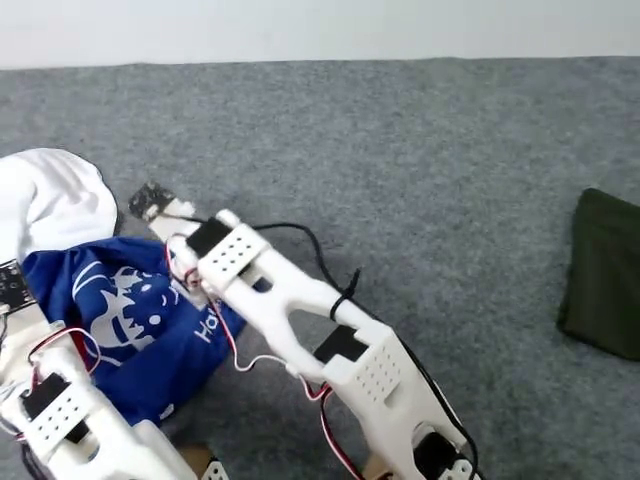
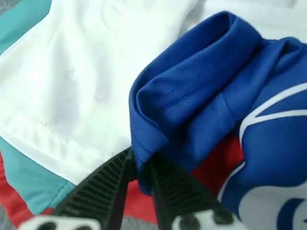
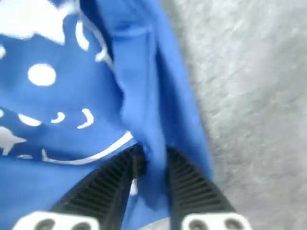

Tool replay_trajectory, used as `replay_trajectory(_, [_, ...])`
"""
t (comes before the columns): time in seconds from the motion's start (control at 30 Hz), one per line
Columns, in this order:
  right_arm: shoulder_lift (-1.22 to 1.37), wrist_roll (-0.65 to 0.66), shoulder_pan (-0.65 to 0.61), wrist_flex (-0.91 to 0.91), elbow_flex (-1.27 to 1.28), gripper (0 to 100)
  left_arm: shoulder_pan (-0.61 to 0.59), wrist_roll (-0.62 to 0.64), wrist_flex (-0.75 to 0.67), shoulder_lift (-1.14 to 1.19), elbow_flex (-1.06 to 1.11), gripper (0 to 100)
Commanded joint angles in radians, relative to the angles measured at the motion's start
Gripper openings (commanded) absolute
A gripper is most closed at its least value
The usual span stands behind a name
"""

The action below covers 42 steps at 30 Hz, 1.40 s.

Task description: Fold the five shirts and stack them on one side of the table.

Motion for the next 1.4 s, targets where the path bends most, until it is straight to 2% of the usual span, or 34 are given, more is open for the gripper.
replay_trajectory(0.0, [-0.065, 0.066, 0.031, 0.024, -0.084, 2.6, 0.006, 0.009, -0.02, -0.003, -0.007, 0])
replay_trajectory(0.4, [-0.231, 0.077, 0.082, 0.087, -0.12, 0.9, 0.008, 0.009, -0.017, -0.005, -0.036, 0])
replay_trajectory(0.6, [-0.38, 0.077, 0.182, 0.171, -0.12, 0.9, 0.043, 0.055, -0.003, -0.005, -0.22, 0])
replay_trajectory(0.7, [-0.46, 0.077, 0.259, 0.206, -0.12, 0.9, 0.132, 0.089, 0.094, -0.005, -0.381, 0])
replay_trajectory(0.83, [-0.561, 0.071, 0.366, 0.252, -0.12, 0.8, 0.318, 0.167, 0.258, -0.003, -0.611, 0])
replay_trajectory(1.0, [-0.685, 0.068, 0.499, 0.321, -0.12, 0.8, 0.535, 0.199, 0.41, 0.003, -0.835, 0])
replay_trajectory(1.13, [-0.774, 0.037, 0.619, 0.332, -0.12, 0.8, 0.655, 0.195, 0.459, 0.003, -0.963, 0])
replay_trajectory(1.37, [-0.937, 0.031, 0.825, 0.309, -0.12, 0.8, 0.795, 0.192, 0.462, 0.005, -1.184, 0])
